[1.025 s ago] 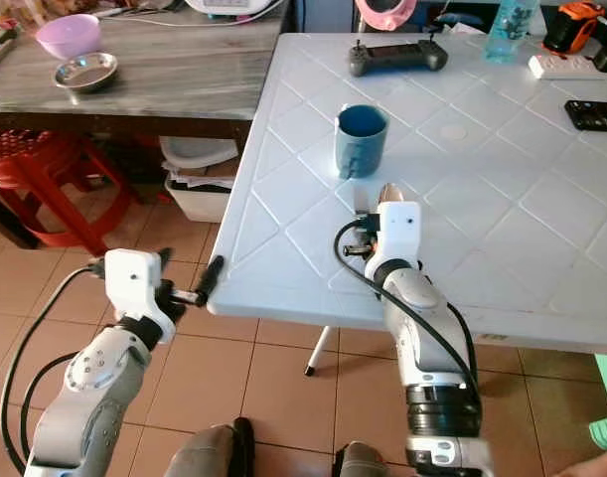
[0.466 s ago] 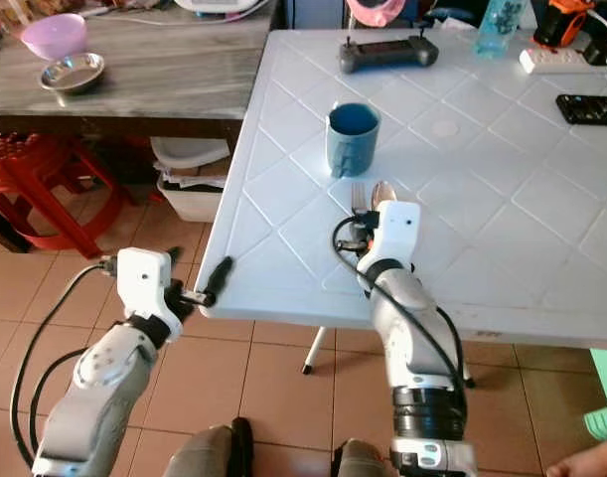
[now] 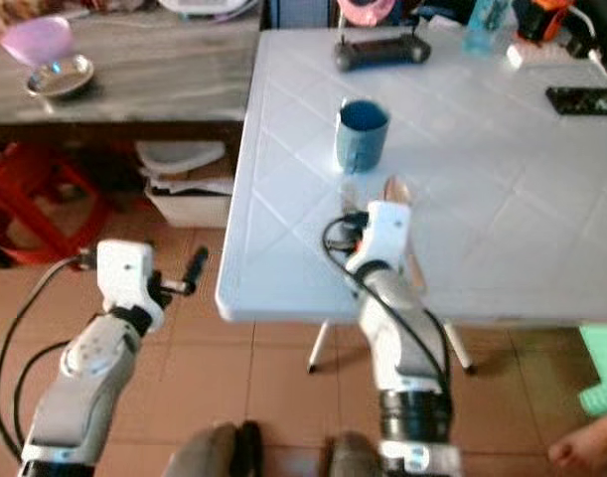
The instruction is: Setting the table
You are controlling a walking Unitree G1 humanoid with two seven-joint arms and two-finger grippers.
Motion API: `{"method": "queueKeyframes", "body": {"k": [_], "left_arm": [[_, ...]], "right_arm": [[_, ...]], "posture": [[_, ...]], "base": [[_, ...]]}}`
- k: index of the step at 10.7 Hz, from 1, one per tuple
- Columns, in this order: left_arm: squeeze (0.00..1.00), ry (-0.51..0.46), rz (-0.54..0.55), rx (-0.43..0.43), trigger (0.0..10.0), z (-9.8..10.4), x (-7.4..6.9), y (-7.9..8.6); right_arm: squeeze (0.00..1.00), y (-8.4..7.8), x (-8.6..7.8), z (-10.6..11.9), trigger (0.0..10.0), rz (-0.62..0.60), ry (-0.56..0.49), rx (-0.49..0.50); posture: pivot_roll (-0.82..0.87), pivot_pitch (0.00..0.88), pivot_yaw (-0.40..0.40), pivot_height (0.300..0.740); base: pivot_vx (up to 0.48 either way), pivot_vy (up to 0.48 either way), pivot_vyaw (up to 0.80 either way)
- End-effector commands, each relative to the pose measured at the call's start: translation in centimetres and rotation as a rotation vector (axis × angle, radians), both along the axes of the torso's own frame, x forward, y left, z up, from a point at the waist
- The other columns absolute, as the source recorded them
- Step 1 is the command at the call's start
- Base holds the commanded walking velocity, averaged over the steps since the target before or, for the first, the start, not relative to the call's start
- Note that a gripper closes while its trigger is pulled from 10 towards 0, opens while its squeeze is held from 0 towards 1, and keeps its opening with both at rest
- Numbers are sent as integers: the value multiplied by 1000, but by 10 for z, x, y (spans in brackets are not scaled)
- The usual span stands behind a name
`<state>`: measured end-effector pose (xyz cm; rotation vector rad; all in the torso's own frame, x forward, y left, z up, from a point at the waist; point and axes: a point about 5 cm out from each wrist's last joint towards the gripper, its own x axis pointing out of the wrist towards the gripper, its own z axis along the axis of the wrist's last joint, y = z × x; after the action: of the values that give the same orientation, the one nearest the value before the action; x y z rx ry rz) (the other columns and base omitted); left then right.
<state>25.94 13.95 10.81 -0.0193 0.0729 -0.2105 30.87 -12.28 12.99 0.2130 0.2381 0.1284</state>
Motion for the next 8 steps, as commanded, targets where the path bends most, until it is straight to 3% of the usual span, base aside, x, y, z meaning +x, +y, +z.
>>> {"method": "queueKeyframes", "body": {"k": [1, 4, 8], "left_arm": [[0, 7, -5, 2, 10000, -3, -2, -4], [0, -48, 19, 20, 10000, 5, 0, -1], [0, -59, 15, -20, 10000, 6, -1, -4]], "right_arm": [[0, 13, -7, -18, 0, 59, 96, 24], [0, 15, -1, 9, 0, 86, -95, -45], [0, -4, 2, 15, 0, 13, -167, -79]], "posture": [[35, 153, 73, 740], [33, 159, 69, 740], [27, 155, 63, 740]], "base": [[0, 480, 0], [0, 455, 0], [345, 330, 0]]}}
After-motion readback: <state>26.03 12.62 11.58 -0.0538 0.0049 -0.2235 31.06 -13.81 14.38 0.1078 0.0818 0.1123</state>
